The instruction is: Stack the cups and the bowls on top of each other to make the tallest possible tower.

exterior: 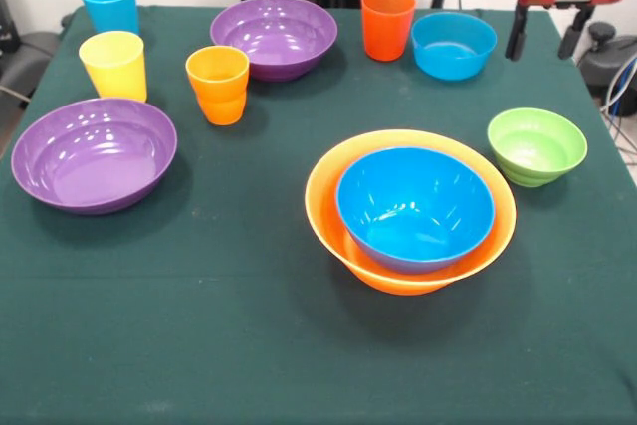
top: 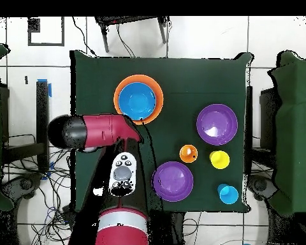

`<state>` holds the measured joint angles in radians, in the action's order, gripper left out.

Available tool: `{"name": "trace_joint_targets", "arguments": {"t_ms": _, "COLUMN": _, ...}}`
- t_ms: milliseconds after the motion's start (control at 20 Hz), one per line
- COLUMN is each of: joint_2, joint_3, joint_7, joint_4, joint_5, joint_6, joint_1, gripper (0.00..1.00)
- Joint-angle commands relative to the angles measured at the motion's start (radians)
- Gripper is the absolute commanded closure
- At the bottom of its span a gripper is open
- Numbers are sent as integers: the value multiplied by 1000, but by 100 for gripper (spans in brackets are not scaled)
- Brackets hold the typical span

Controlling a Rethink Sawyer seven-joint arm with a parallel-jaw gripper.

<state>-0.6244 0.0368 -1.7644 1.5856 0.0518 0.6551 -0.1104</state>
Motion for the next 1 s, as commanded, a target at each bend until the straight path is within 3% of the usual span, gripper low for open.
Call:
{"name": "trace_joint_targets", "arguments": {"t_ms": 50, "joint_2": 4, "joint_3": -21, "joint_7": -168, "joint_4": 135, "joint_5": -35, "joint_6": -114, "joint_1": -20, "gripper": 0}}
{"name": "trace_joint_targets", "arguments": {"t_ms": 1000, "joint_2": 60, "joint_3": -15, "joint_7": -187, "joint_4": 232, "joint_5": -8, "joint_6": -323, "joint_1": -50, "gripper": 0}}
